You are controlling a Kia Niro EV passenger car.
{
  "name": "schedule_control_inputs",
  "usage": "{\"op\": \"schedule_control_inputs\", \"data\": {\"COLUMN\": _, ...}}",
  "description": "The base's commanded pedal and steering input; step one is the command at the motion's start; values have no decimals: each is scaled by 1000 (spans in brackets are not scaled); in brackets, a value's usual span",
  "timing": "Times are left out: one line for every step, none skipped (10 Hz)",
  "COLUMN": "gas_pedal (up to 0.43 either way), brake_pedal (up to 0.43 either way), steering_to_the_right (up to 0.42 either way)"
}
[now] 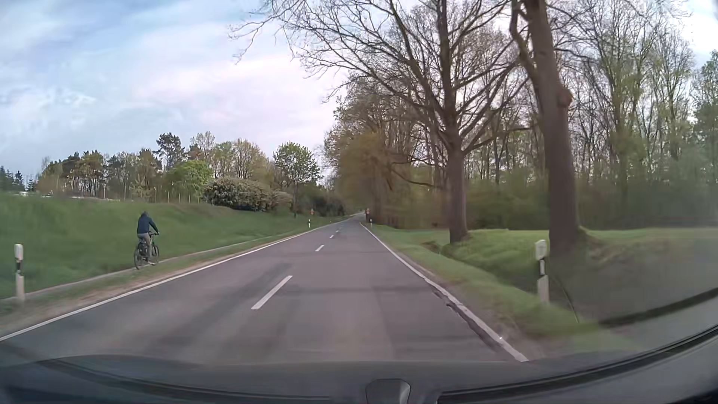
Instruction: Follow the waypoints while adhering to traffic rules and regulations
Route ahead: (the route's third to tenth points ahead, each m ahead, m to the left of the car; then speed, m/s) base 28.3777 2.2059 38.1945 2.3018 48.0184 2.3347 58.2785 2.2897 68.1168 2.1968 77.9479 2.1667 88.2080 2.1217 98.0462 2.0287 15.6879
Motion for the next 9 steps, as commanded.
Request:
{"op": "schedule_control_inputs", "data": {"gas_pedal": 59, "brake_pedal": 0, "steering_to_the_right": -6}}
{"op": "schedule_control_inputs", "data": {"gas_pedal": 59, "brake_pedal": 0, "steering_to_the_right": -6}}
{"op": "schedule_control_inputs", "data": {"gas_pedal": 59, "brake_pedal": 0, "steering_to_the_right": -7}}
{"op": "schedule_control_inputs", "data": {"gas_pedal": 59, "brake_pedal": 0, "steering_to_the_right": -8}}
{"op": "schedule_control_inputs", "data": {"gas_pedal": 59, "brake_pedal": 0, "steering_to_the_right": -8}}
{"op": "schedule_control_inputs", "data": {"gas_pedal": 59, "brake_pedal": 0, "steering_to_the_right": -8}}
{"op": "schedule_control_inputs", "data": {"gas_pedal": 59, "brake_pedal": 0, "steering_to_the_right": -8}}
{"op": "schedule_control_inputs", "data": {"gas_pedal": 59, "brake_pedal": 0, "steering_to_the_right": -9}}
{"op": "schedule_control_inputs", "data": {"gas_pedal": 59, "brake_pedal": 0, "steering_to_the_right": -9}}
